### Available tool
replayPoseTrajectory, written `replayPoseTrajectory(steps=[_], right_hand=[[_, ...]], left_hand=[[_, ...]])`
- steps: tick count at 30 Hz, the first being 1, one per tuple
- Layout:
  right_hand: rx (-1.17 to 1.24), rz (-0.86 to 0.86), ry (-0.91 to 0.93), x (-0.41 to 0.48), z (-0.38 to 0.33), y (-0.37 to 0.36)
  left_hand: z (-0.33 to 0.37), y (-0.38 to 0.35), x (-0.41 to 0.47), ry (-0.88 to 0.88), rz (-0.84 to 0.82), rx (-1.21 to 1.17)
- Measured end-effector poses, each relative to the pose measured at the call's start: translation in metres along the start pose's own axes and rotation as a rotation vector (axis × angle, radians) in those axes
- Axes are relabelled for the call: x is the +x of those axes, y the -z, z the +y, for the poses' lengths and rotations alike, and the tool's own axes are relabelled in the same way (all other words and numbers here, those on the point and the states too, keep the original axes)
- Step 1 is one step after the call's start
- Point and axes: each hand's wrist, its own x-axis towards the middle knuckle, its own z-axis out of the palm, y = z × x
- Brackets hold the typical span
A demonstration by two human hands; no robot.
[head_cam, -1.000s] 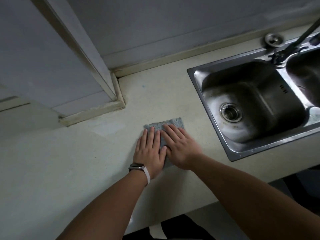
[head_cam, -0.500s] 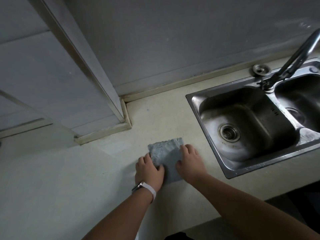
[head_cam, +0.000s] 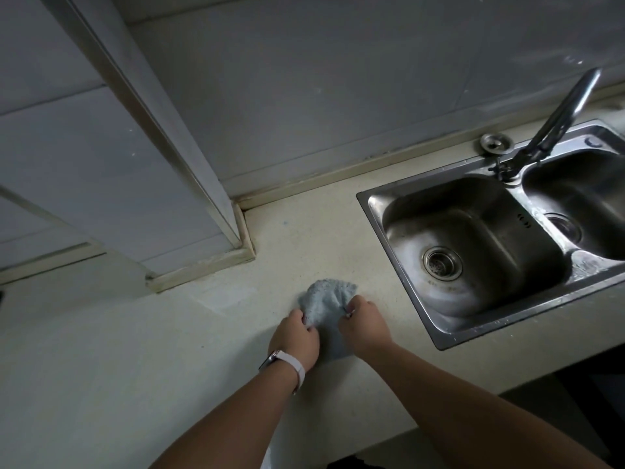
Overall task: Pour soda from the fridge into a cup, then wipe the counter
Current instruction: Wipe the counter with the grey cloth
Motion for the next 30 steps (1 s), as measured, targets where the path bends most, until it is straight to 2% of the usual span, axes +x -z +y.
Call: replayPoseTrajectory(steps=[6,12,24,30], right_hand=[[0.055,-0.11,-0.036,-0.01,-0.026,-0.019],[0.151,-0.115,0.012,-0.036,-0.08,-0.061],[0.013,-0.193,0.236,-0.093,-0.252,-0.197],[-0.064,-0.175,0.299,-0.096,-0.315,-0.252]], left_hand=[[-0.026,0.026,-0.005,0.032,0.018,-0.173],[-0.092,0.085,-0.006,0.066,0.084,-0.299],[-0.268,0.23,-0.006,0.166,0.233,-0.454],[-0.326,0.279,0.014,0.168,0.24,-0.501]])
